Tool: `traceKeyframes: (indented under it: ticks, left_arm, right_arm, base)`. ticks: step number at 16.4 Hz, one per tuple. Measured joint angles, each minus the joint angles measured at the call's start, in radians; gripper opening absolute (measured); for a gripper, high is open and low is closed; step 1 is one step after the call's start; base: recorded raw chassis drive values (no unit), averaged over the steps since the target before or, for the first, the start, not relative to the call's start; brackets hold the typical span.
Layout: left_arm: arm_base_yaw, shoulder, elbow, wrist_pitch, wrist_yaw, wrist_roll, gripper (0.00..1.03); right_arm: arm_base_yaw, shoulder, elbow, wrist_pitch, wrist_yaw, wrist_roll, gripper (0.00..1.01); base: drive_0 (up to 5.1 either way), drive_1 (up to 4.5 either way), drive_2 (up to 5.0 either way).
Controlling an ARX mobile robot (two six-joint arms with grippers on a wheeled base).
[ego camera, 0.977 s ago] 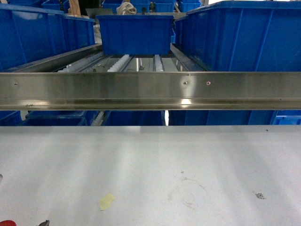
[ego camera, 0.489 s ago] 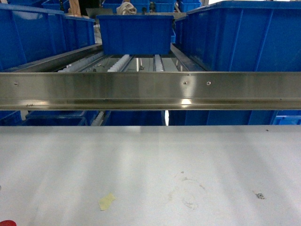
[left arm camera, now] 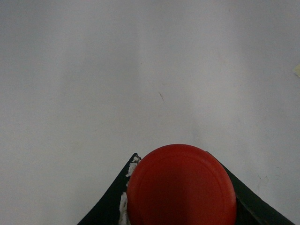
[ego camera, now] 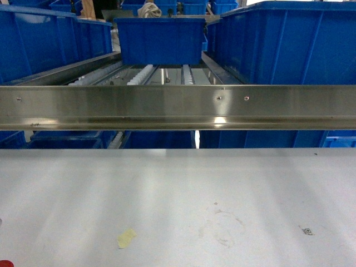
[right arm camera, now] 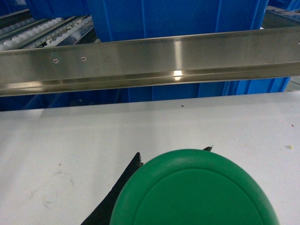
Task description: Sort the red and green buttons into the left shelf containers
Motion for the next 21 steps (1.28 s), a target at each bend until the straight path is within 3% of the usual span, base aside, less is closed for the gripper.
traceKeyframes:
  ticks: [5, 6, 7, 9, 11, 14, 18, 21]
  left_arm:
    - [0.0, 0.0, 0.0, 0.003, -0.001, 0.002, 0.31]
    - [0.008, -0.031, -0.014, 0.019, -0.018, 0.034, 0.31]
    - [0.024, -0.385, -0.027, -0.153, -0.045, 0.139, 0.31]
    - [0.029, -0.566, -0.022, -0.275, -0.041, 0.168, 0.31]
    - [0.031, -0.777, 0.01, -0.423, -0.029, 0.183, 0.31]
    - [0.033, -0.898, 0.037, -0.506, -0.027, 0.184, 0.31]
    - [0.025, -1.225, 0.154, -0.718, -0.026, 0.186, 0.31]
    - [-0.052, -1.299, 0.199, -0.772, -0.087, 0.184, 0.31]
  right_arm:
    - [0.0, 0.0, 0.0, 0.0, 0.0, 0.0, 0.28]
    - [0.0, 0.0, 0.0, 0.0, 0.0, 0.0, 0.28]
    - [0.0, 0.0, 0.0, 0.0, 0.0, 0.0, 0.28]
    - [0.0, 0.0, 0.0, 0.0, 0.0, 0.0, 0.28]
    - [0.0, 0.0, 0.0, 0.0, 0.0, 0.0, 0.28]
    - [0.0, 0.0, 0.0, 0.0, 0.0, 0.0, 0.28]
    - [0.0, 0.0, 0.0, 0.0, 0.0, 0.0, 0.28]
    - [0.0, 0.0, 0.0, 0.0, 0.0, 0.0, 0.28]
  base:
    - [0.0, 0.0, 0.0]
    - [0.0, 0.0, 0.0]
    - [0.0, 0.0, 0.0]
    - [0.0, 0.0, 0.0]
    - [0.0, 0.0, 0.0]
    - [0.0, 0.0, 0.0]
    - [0.0, 0.0, 0.0]
    - [0.0, 0.0, 0.0]
